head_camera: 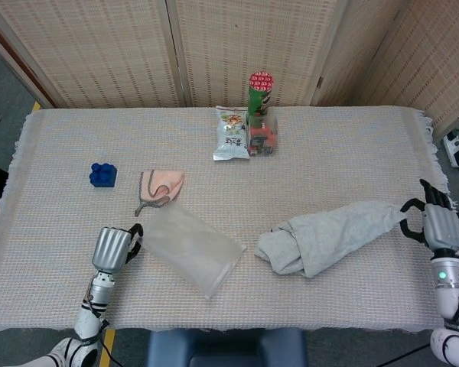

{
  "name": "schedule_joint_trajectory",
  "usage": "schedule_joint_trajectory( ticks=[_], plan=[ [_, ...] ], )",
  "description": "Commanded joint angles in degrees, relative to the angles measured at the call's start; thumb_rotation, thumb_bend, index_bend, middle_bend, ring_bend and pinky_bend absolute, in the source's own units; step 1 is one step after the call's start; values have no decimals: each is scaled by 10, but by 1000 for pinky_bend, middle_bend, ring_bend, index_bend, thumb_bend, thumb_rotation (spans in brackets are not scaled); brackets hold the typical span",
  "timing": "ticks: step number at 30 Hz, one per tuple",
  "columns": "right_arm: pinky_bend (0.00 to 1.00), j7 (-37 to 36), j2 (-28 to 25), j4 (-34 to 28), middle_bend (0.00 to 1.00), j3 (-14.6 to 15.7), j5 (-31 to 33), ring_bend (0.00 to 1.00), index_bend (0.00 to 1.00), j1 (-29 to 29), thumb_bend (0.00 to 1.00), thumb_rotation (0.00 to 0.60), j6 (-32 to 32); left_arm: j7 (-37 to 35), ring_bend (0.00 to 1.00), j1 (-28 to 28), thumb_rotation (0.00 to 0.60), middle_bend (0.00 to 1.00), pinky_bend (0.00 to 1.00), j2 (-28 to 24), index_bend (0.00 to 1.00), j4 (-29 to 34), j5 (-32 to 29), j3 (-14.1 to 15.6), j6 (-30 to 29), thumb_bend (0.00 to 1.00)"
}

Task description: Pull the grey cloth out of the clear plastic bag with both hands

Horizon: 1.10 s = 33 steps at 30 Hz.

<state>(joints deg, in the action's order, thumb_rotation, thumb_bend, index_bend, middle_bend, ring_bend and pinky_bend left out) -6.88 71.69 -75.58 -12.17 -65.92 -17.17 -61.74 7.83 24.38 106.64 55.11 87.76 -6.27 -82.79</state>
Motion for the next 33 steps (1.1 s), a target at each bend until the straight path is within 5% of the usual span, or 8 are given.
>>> schedule_joint_trajectory(
  ticks=[1, 7, 12, 20, 26, 33],
  plan=[
    [0, -6, -23, -44, 0, 20, -46, 0, 0, 5, 241, 600, -10, 42, 903, 14, 600, 941, 973, -35, 100, 111, -6, -5, 29, 176],
    [0, 26, -63, -133, 0, 41, -111, 0, 0, 22, 104, 600, -68, 84, 373, 12, 600, 437, 431, -130, 78, 291, -43, -10, 75, 165],
    [0, 103, -81, -211, 0, 70, -170, 0, 0, 48, 89, 600, -132, 81, 182, -12, 600, 288, 274, -229, 88, 404, -62, -3, 77, 182],
    [0, 244, -59, -280, 0, 108, -205, 0, 0, 96, 87, 600, -204, -6, 112, -81, 600, 220, 215, -371, 149, 462, -64, 46, 50, 188],
    [0, 238, -28, -245, 0, 125, -209, 0, 0, 125, 86, 600, -234, -70, 107, -145, 600, 213, 189, -362, 211, 397, 7, 94, -31, 187],
    [0, 199, -36, -230, 0, 129, -220, 0, 0, 133, 85, 600, -239, -100, 104, -166, 600, 211, 184, -350, 223, 357, 27, 91, -65, 185]
  ],
)
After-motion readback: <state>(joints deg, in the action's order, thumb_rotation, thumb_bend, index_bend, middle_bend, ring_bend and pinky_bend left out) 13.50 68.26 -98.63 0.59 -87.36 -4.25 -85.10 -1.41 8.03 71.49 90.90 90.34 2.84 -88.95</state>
